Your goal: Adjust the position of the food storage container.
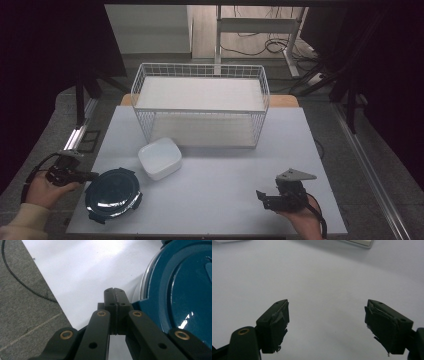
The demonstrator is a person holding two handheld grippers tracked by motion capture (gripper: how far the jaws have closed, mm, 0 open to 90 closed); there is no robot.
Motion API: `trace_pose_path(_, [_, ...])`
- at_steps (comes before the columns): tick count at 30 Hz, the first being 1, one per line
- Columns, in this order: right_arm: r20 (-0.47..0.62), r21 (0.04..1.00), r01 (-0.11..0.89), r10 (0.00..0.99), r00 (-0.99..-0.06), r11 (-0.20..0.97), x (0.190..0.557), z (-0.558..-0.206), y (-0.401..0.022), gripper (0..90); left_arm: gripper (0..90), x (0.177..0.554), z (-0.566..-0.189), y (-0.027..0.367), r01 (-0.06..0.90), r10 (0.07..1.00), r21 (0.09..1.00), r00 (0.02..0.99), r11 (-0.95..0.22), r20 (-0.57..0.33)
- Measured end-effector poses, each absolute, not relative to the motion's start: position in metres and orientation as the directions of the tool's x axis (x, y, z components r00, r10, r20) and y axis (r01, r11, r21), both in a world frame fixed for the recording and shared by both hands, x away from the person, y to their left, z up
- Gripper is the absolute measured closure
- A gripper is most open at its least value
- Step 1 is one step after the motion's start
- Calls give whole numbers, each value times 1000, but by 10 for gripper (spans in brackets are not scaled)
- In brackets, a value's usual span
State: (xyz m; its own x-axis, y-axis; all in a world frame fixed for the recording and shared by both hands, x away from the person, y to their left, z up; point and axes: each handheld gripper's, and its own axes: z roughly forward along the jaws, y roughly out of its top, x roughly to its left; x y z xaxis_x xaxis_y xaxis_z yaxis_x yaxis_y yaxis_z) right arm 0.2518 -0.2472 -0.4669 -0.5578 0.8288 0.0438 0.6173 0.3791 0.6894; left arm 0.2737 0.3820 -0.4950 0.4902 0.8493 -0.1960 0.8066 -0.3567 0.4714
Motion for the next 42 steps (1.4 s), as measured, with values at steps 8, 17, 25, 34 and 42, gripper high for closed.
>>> trace_pose_path(8, [41, 692, 614, 829, -558, 380, 251, -465, -247, 197, 900, 278, -503, 368, 799, 834, 458, 517, -389, -193])
trace_pose_path(17, [42, 689, 615, 826, -562, 383, 251, -466, -245, 197, 900, 264, -505, 355, 782, 813, 472, 545, -406, -204])
trace_pose_path(25, [42, 688, 617, 827, -561, 383, 251, -467, -245, 196, 900, 250, -505, 337, 776, 797, 478, 560, -411, -225])
trace_pose_path(34, [41, 689, 613, 824, -565, 386, 251, -466, -245, 196, 900, 239, -504, 334, 782, 798, 480, 552, -396, -242])
trace_pose_path(42, [40, 690, 612, 823, -566, 387, 251, -466, -245, 196, 900, 215, -502, 344, 797, 788, 483, 539, -362, -297])
